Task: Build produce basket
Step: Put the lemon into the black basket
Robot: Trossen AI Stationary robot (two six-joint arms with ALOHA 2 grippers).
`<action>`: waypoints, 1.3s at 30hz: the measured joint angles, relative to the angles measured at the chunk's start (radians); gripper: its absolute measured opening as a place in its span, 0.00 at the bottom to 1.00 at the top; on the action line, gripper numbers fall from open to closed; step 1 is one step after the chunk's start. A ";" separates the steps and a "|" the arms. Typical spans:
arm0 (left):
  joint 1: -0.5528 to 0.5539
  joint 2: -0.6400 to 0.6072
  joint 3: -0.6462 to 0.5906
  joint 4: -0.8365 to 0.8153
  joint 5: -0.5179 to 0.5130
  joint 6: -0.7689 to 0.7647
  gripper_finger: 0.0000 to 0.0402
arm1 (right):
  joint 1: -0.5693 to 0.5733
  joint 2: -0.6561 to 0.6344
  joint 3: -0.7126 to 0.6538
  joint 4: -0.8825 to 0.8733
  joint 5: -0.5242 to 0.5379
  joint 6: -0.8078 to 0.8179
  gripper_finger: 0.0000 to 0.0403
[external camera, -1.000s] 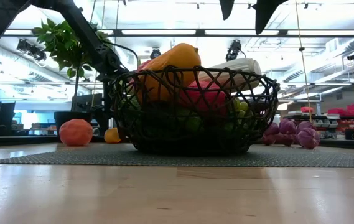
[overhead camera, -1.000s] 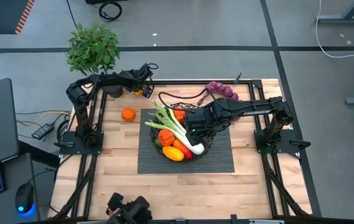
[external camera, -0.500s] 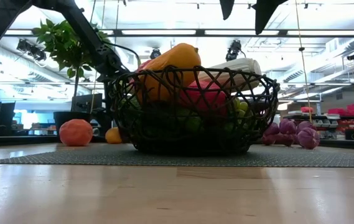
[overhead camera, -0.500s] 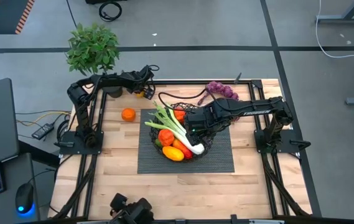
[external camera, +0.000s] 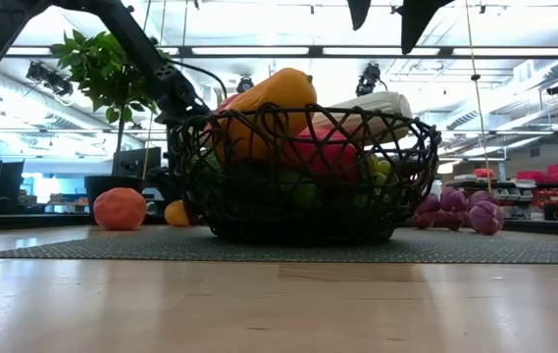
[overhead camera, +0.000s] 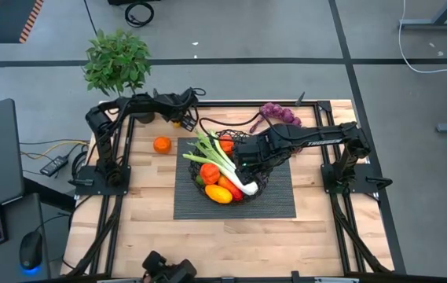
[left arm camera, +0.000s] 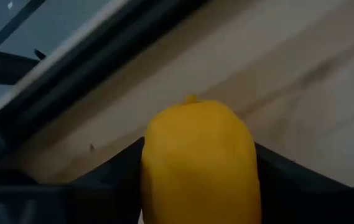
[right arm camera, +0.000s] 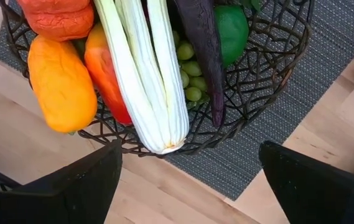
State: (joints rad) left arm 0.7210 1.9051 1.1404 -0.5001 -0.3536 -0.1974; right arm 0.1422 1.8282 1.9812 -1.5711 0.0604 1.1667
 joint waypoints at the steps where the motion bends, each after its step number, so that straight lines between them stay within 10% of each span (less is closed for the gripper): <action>1: -0.004 -0.004 0.002 -0.016 0.001 0.000 0.57 | -0.002 -0.004 0.000 0.000 0.003 0.007 0.94; 19: -0.066 -0.157 0.427 -0.422 0.027 0.082 0.57 | -0.076 -0.190 0.000 0.007 0.155 -0.058 0.88; 39: -0.387 -0.182 0.875 -0.570 0.411 -0.153 0.59 | 0.002 -0.316 0.000 0.158 0.278 0.011 0.86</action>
State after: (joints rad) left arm 0.3341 1.7233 2.0155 -1.0698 0.0572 -0.3504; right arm 0.1446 1.5120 1.9812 -1.4133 0.3387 1.1781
